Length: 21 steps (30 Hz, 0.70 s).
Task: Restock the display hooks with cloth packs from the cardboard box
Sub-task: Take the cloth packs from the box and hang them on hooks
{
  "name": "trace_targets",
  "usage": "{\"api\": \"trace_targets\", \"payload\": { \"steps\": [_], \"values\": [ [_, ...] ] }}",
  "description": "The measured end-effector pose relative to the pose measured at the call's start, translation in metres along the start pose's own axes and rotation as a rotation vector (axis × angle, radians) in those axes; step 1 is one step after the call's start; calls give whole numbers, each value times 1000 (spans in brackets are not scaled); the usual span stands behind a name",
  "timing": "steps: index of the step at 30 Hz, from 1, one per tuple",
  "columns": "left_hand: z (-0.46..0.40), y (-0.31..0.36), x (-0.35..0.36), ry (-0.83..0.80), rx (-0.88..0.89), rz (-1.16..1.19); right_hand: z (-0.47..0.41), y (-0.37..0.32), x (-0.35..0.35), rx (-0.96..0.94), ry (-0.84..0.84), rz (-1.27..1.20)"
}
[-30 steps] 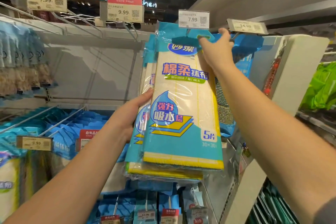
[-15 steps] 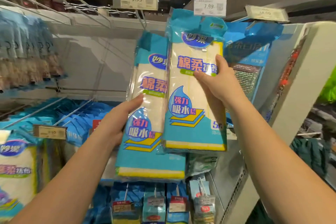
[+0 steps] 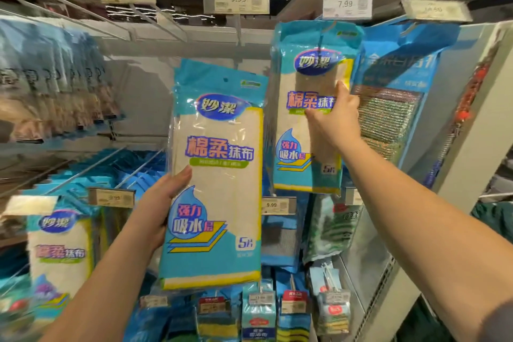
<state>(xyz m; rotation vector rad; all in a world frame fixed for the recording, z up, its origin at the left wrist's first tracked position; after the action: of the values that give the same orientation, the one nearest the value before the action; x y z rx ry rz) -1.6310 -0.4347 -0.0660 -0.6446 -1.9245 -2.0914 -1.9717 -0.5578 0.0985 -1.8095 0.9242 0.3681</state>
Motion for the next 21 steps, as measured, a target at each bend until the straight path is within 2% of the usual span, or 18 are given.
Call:
{"api": "trace_targets", "payload": {
  "steps": [11, 13, 15, 17, 19, 21],
  "values": [
    [-5, -11, 35, -117, -18, 63, 6, -1, 9, 104, -41, 82],
    [-6, -12, 37, -133, -22, 51, 17, -3, 1, 104, -4, 134],
    [-8, -15, 37, -145, -31, 45, 32, -12, -17, 61, 101, 138],
    [-10, -17, 39, -163, -38, 38, 42, -21, -31, -10, 141, -62],
    [-13, -21, 43, -194, -43, 23, 46, -31, -31, -58, 57, -356],
    [-15, -25, 50, -228, -58, 11, 48, -42, -30, -84, -25, -487]
  ]
}}
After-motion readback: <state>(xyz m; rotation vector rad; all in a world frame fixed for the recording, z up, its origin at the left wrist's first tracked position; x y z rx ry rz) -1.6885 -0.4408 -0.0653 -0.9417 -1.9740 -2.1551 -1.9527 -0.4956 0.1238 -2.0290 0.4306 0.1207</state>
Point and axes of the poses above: each hand's wrist, its own z-axis away from the middle knuckle, its own x-axis out of the palm, y = z × x, the point moved 10 cm from there along -z, towards the middle knuckle, and after that the axes turned 10 degrees about -y, right-handed, at the moved point
